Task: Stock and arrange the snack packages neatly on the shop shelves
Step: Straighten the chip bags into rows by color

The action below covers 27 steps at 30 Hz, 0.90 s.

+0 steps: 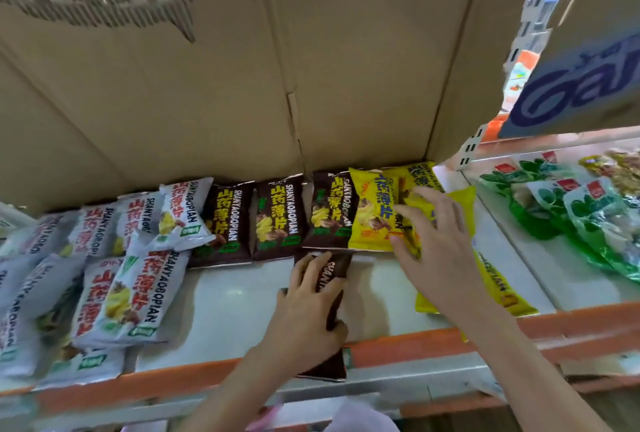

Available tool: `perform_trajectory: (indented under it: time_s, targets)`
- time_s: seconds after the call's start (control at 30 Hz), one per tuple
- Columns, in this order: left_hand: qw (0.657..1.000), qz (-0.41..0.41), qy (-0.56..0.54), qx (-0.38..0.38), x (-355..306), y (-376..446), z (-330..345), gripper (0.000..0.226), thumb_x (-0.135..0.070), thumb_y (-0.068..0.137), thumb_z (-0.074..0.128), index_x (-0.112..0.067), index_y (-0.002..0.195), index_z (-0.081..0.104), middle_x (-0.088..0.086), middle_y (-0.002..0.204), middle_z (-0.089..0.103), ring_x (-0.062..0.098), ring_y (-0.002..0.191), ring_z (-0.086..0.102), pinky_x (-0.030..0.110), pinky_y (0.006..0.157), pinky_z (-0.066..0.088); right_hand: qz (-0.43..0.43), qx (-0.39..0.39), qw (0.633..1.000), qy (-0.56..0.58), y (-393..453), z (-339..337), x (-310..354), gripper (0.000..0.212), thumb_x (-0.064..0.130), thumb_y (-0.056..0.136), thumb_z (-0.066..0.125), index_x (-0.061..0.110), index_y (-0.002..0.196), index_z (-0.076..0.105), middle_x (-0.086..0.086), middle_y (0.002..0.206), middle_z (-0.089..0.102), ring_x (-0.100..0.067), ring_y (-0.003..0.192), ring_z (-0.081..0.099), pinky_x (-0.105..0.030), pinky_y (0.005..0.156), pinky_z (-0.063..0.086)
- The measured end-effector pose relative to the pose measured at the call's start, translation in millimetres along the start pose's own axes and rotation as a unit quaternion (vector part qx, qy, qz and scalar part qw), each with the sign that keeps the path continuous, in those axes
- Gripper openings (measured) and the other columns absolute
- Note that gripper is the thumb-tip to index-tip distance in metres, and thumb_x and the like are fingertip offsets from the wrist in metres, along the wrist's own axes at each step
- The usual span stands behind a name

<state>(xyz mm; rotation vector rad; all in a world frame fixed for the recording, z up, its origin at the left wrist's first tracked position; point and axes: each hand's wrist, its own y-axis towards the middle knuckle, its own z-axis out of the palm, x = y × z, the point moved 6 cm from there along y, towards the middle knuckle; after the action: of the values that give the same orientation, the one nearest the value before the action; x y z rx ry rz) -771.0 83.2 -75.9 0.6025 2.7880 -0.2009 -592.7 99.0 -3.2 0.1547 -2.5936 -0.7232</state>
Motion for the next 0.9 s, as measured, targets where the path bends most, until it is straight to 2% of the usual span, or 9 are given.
perform_trajectory:
  time_s: [0.07,0.13,0.2,0.27,0.47,0.57,0.67,0.77,0.9]
  targets:
    - [1.000,-0.018,-0.007,-0.021,17.5,-10.6,-8.2,0.056,-0.038,0.073,0.048,-0.037,0.128,0.041,-0.011,0.151,0.008,0.013,0.136,-0.003,0.040,0.094,0.038,-0.049,0.063,0.996,0.049,9.8,24.1,26.6,0.025,0.018,0.082,0.059,0.010,0.104,0.068,-0.013,0.124,0.056,-0.032,0.123,0.044,-0.047,0.099,0.040]
    - [0.998,-0.044,-0.006,-0.034,35.8,-21.2,-14.8,0.056,-0.037,0.073,0.050,-0.038,0.128,0.042,-0.011,0.150,0.009,0.012,0.136,-0.001,0.040,0.096,0.037,-0.070,0.166,0.982,0.059,14.1,55.3,45.0,0.029,0.024,0.092,0.051,0.016,0.118,0.063,-0.006,0.136,0.049,-0.024,0.135,0.032,-0.041,0.110,0.026]
    - [0.997,-0.064,-0.008,-0.048,52.0,-31.3,-20.4,0.054,-0.033,0.073,0.052,-0.038,0.126,0.045,-0.011,0.149,0.012,0.010,0.135,0.001,0.037,0.095,0.035,-0.076,0.250,0.965,-0.007,10.5,84.6,46.8,0.039,0.038,0.096,0.041,0.026,0.133,0.049,0.004,0.148,0.035,-0.013,0.141,0.020,-0.032,0.111,0.011]
    - [0.996,-0.067,-0.017,-0.056,60.9,-38.2,-25.2,0.052,-0.031,0.073,0.053,-0.039,0.124,0.048,-0.009,0.149,0.015,0.010,0.134,0.005,0.034,0.092,0.033,-0.082,0.301,0.944,-0.106,6.6,99.8,37.1,0.046,0.049,0.095,0.034,0.032,0.137,0.040,0.006,0.148,0.033,-0.013,0.137,0.026,-0.031,0.108,0.014]
    - [0.983,-0.036,-0.131,-0.127,67.3,-45.8,-42.5,0.048,-0.011,0.069,0.055,-0.026,0.114,0.061,-0.003,0.137,0.039,0.015,0.126,0.021,0.040,0.103,0.033,0.017,0.286,0.950,-0.121,25.9,92.0,22.0,0.042,0.050,0.092,0.044,0.019,0.118,0.053,-0.008,0.114,0.050,-0.029,0.105,0.054,-0.037,0.083,0.044]
    - [0.972,0.004,-0.163,-0.170,63.1,-45.1,-54.8,0.046,-0.001,0.068,0.055,-0.020,0.109,0.064,-0.002,0.130,0.045,0.016,0.122,0.026,0.032,0.101,0.033,0.075,0.262,0.961,-0.054,37.9,100.9,28.8,0.058,0.055,0.087,0.049,0.017,0.130,0.043,-0.016,0.125,0.041,-0.037,0.114,0.047,-0.041,0.091,0.042]
    - [0.961,0.021,-0.174,-0.212,63.3,-40.6,-70.0,0.048,0.000,0.070,0.055,-0.018,0.113,0.062,-0.003,0.126,0.048,0.012,0.119,0.029,0.013,0.099,0.023,0.121,0.306,0.941,-0.080,38.1,125.8,33.8,0.073,0.065,0.082,0.047,0.025,0.140,0.030,-0.022,0.135,0.035,-0.041,0.124,0.038,-0.045,0.099,0.036]
    - [0.959,0.000,-0.187,-0.214,74.4,-31.4,-75.4,0.043,-0.013,0.082,0.061,-0.021,0.123,0.054,-0.003,0.130,0.040,0.012,0.122,0.028,0.008,0.099,0.020,0.135,0.319,0.927,-0.142,37.2,142.6,36.4,0.079,0.067,0.080,0.049,0.027,0.142,0.020,-0.024,0.137,0.031,-0.045,0.124,0.034,-0.049,0.097,0.035]
    - [0.958,-0.108,-0.205,-0.171,110.4,-3.7,-68.2,0.046,-0.041,0.092,0.050,-0.021,0.133,0.043,0.006,0.140,0.031,0.020,0.133,0.027,0.030,0.106,0.029,0.170,0.306,0.928,-0.127,46.6,147.1,29.2,0.069,0.060,0.077,0.057,0.024,0.129,0.030,-0.026,0.127,0.040,-0.042,0.118,0.039,-0.044,0.092,0.037]
